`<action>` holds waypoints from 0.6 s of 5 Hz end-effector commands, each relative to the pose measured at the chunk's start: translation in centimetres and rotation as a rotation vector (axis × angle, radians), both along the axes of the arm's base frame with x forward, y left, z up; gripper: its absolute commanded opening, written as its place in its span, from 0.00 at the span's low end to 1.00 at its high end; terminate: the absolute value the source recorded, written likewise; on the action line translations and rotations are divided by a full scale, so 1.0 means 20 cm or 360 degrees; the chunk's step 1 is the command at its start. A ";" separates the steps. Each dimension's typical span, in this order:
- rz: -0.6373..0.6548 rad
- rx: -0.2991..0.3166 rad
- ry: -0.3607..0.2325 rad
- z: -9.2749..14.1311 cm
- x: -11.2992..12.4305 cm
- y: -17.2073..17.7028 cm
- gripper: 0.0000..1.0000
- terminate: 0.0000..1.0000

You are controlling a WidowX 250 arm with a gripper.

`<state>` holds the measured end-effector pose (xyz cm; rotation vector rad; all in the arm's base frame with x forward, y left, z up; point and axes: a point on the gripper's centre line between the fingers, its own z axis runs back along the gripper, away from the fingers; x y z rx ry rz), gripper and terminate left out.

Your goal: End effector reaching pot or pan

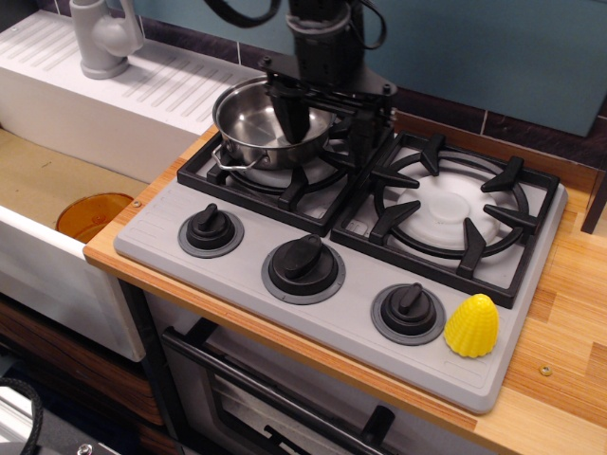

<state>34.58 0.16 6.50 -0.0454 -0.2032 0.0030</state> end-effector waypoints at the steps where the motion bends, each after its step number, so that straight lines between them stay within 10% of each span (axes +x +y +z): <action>1: -0.0008 -0.0030 -0.0117 0.01 0.10 -0.04 1.00 0.00; 3: -0.0065 -0.0043 -0.0186 -0.07 0.18 -0.01 1.00 0.00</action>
